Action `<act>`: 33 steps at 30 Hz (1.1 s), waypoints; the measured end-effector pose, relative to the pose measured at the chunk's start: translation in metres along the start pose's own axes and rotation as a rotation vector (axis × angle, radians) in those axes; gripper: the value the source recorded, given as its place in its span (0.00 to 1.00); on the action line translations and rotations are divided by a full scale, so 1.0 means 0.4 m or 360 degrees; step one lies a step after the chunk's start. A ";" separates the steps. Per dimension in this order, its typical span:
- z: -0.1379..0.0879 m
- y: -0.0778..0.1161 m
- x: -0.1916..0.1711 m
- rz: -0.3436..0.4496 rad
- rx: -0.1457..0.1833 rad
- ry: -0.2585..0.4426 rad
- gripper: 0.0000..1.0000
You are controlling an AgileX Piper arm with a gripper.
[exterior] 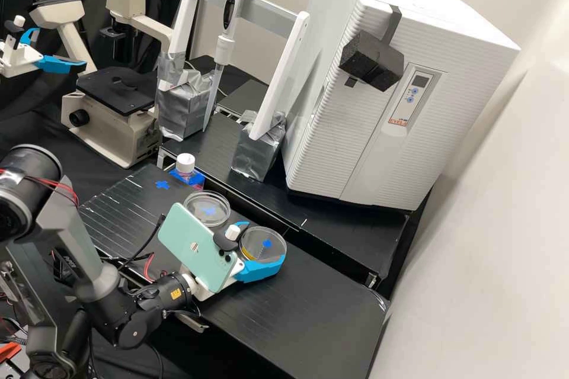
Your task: Close the lid
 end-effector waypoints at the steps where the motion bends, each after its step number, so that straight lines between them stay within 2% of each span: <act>1: -0.002 0.000 -0.001 -0.0003 -0.0006 0.0004 0.00; 6: -0.017 0.008 -0.012 0.0011 0.0012 0.0016 0.00; 9: -0.050 0.019 -0.027 0.0063 0.0025 0.0086 0.00; 14: -0.116 0.021 -0.047 0.0112 -0.0096 0.0279 0.00; 22: -0.193 -0.024 -0.065 -0.0074 -0.0245 0.0608 0.00; 26: -0.202 -0.047 -0.070 -0.0206 -0.0309 0.0673 0.00; 30: -0.201 -0.063 -0.072 -0.0309 -0.0369 0.0690 0.00; 33: -0.196 -0.073 -0.072 -0.0382 -0.0394 0.0684 0.00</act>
